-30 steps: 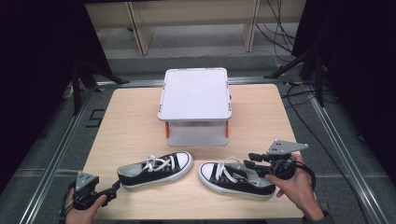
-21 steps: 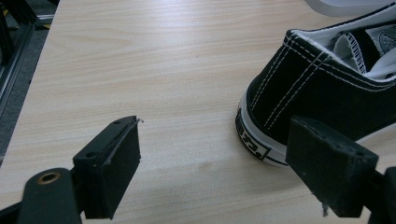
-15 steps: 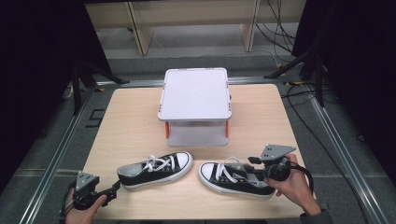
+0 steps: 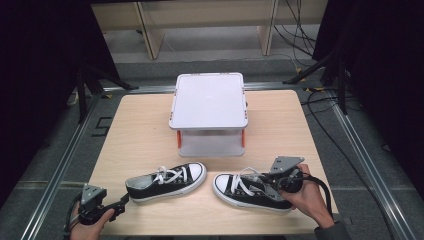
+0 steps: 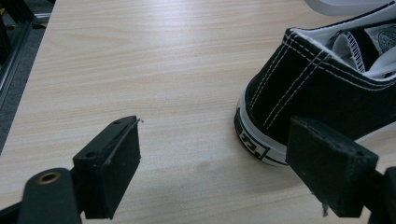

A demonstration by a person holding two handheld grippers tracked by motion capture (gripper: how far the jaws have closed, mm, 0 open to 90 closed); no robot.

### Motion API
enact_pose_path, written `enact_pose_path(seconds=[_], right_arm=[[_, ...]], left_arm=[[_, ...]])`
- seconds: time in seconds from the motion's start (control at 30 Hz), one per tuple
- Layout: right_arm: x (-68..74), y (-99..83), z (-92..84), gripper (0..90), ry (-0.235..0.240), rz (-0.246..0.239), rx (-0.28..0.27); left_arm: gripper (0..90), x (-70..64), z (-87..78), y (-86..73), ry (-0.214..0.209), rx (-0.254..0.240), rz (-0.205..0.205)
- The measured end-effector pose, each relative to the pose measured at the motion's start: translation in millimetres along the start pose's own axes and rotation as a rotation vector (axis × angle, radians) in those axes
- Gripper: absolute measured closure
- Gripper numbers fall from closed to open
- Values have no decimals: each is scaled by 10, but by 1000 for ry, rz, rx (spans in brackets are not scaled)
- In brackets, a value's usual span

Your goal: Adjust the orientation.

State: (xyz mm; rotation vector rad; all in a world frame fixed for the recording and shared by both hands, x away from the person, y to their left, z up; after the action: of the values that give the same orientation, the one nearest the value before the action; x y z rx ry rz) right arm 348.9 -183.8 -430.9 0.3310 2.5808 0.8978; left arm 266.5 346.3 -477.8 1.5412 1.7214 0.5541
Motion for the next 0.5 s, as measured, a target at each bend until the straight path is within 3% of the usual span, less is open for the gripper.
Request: enact_pose_path(seconds=[0.03, 0.17, 0.3, 0.37, 0.4, 0.43, 0.5], right_arm=[[34, 5, -8, 880, 3, 42, 13], [112, 18, -66, 881, -11, 117, 0], [211, 32, -136, 882, -8, 155, 5], [301, 41, -227, 880, 13, 202, -16], [301, 41, -227, 880, 13, 202, -16], [342, 38, -289, 879, 32, 247, -38], [371, 27, -322, 877, 45, 259, -42]], left_arm=[[171, 0, 0, 0, 0, 0, 0], [171, 6, 14, 1, -7, 1, -1], [171, -3, 0, 4, 0, 5, 5], [172, -8, 1, 5, -1, 4, 4], [172, -9, 5, 4, -2, 3, 5], [171, -10, 4, 6, -2, 4, 2], [171, -8, 3, 6, -1, 4, 1]])
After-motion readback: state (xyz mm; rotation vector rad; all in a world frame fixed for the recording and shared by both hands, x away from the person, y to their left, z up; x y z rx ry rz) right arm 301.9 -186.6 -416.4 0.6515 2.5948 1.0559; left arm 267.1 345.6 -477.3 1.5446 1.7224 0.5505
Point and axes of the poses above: each handheld gripper's, and its own axes: z roughly forward along the jaws, y roughly out of its top, x roughly to its left, the point moved 1 cm from there along z, roughly forward along the jaws, and after that the axes turned 13 degrees about -z, right-handed, at the moved point
